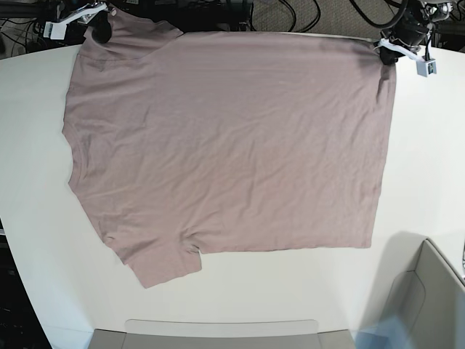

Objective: Fold the T-shirt properly
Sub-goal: 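Pull the grasped edge corners away from the shirt body with both grippers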

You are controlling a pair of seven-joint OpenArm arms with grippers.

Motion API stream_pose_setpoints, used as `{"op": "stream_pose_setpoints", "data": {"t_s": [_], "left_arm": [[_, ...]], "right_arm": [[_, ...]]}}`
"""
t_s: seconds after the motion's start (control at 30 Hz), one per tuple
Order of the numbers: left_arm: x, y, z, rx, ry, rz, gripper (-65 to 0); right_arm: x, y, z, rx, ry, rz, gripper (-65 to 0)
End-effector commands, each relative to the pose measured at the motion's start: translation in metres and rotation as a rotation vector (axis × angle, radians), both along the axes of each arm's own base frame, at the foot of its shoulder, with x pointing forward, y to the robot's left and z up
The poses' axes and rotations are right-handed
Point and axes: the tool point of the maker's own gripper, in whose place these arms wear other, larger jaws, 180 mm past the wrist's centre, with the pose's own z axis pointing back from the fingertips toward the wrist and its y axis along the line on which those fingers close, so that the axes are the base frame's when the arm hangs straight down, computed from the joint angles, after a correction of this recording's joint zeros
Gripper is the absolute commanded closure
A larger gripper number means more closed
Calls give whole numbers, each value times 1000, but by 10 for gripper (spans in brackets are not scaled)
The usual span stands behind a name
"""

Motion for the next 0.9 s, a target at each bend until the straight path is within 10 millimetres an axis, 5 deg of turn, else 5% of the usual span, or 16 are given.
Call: {"op": "stream_pose_setpoints", "data": {"t_s": [0.0,0.2,0.37,0.87], "left_arm": [[-21,3,-6,23,102,-12,0],[1,4,18,66,29,-33,0],[0,14,35,99,-2,30,0],[46,7,40,42,-21,15,0]], "right_arm": [[8,-2,12,-7,-49,12,0],[27,6,32,-17,-118,44,0],[43,9,46,-26,-172,59,0],[82,1,46,-150,-197,108,0]]}}
